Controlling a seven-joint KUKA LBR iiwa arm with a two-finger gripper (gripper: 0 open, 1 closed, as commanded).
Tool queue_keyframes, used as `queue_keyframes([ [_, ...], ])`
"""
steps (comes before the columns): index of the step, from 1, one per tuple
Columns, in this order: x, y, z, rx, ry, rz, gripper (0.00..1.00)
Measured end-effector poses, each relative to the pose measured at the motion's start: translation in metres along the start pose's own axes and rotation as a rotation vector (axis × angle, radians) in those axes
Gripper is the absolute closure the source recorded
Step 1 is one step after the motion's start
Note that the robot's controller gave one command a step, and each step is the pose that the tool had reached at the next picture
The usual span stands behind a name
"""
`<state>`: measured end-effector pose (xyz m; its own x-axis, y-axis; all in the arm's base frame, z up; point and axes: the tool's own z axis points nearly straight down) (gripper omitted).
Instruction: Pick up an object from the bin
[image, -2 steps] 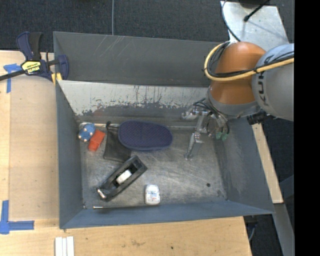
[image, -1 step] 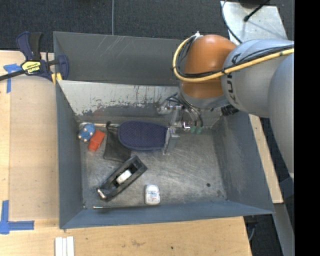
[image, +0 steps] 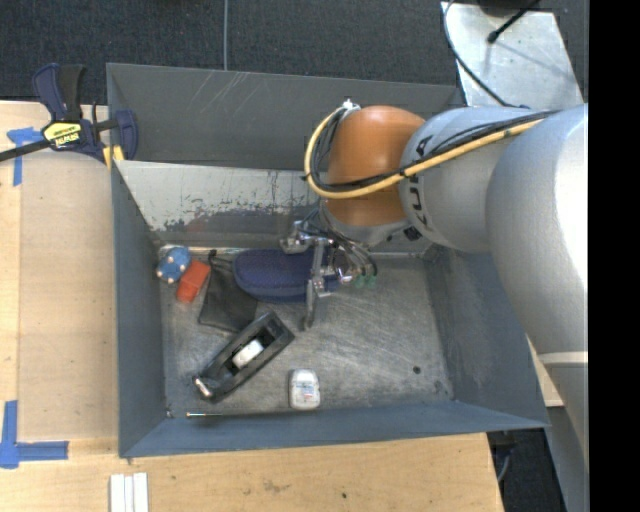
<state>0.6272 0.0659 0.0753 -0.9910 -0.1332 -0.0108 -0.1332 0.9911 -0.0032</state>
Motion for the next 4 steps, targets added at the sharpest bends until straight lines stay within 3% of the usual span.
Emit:
queue_keyframes([
  [1, -0.004, 0.002, -0.004, -0.003, -0.010, -0.001, 1.00],
  [2, 0.004, -0.005, -0.131, -0.003, -0.001, -0.324, 1.00],
  [3, 0.026, -0.059, -0.109, -0.003, 0.010, -0.267, 1.00],
  [4, 0.030, -0.052, -0.247, -0.001, -0.004, -0.267, 1.00],
])
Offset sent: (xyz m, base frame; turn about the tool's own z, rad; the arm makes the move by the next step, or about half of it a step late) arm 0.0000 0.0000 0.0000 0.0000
